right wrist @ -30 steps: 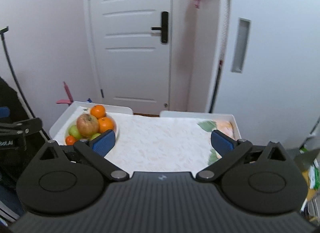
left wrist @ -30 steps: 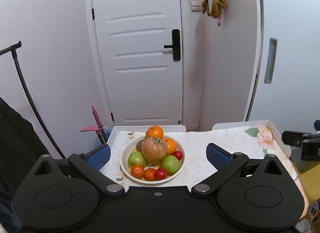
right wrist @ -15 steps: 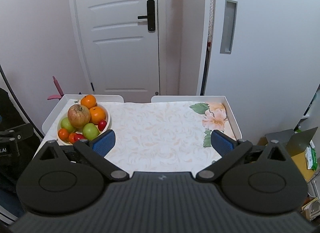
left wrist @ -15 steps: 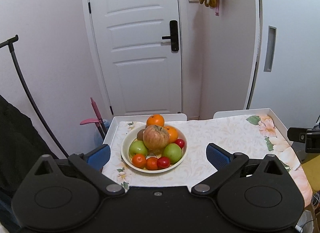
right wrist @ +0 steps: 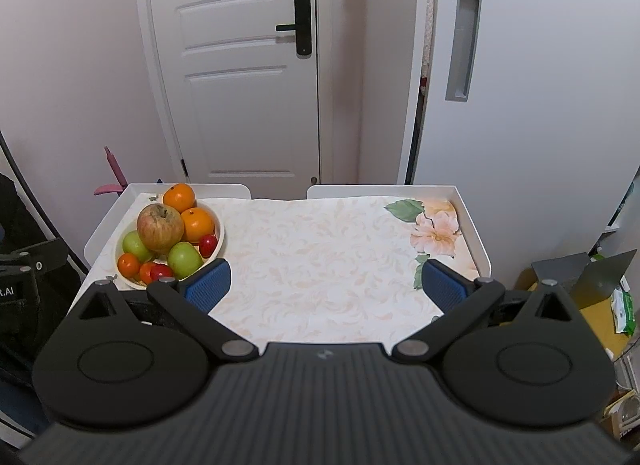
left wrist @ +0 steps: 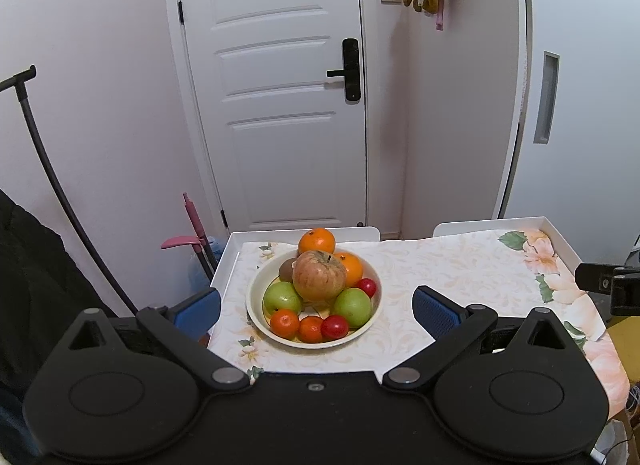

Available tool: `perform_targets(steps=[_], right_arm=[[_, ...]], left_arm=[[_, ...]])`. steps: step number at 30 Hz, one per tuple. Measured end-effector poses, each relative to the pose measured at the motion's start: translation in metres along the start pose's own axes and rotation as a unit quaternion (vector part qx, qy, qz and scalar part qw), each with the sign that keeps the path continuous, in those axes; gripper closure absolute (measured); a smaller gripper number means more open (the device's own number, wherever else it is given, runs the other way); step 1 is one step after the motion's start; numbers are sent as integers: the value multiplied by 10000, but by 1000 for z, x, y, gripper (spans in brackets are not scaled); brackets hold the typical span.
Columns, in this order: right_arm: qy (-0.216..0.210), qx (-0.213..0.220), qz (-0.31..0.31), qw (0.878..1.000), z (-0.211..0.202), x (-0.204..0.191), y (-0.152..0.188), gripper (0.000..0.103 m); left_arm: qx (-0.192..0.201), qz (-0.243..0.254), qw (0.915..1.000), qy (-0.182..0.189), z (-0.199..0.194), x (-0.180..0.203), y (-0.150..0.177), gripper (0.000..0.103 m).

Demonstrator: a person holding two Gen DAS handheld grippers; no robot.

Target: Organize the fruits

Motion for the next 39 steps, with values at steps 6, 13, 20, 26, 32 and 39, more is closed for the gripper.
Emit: perform_targets(steps=[6, 13, 20, 26, 32, 39], right_arm=[[21, -35, 22, 10000, 3, -1, 0, 0], [36, -73, 56, 10000, 5, -1, -1, 0], [44, -81, 72, 9999, 5, -1, 0, 0], [43, -82, 71, 9999, 6, -1, 0, 0], [50, -71, 68, 9999, 6, 0, 0, 0], [51, -79, 99, 9999, 6, 2, -1, 0]], left_arm=[[-9, 1, 10000, 23, 2, 0, 0, 0], [-18, 11, 10000, 15, 3, 1, 0, 0], [-36, 23, 10000, 25, 5, 2, 0, 0], [-59, 26, 10000, 41, 5, 4, 0, 0], [-66, 7, 10000, 62, 6, 2, 0, 0], [-23, 48, 10000, 62, 5, 3, 1, 0]])
Point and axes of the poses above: each gripper's, at about its wrist camera, not at the fingertips, and z roughly the way its jaws point, x to its right, y to its underside, the point moved 2 cm from there along z, roughly the way its jaws point, and after that the axes turned 2 degrees about x, right-handed, at the moved point
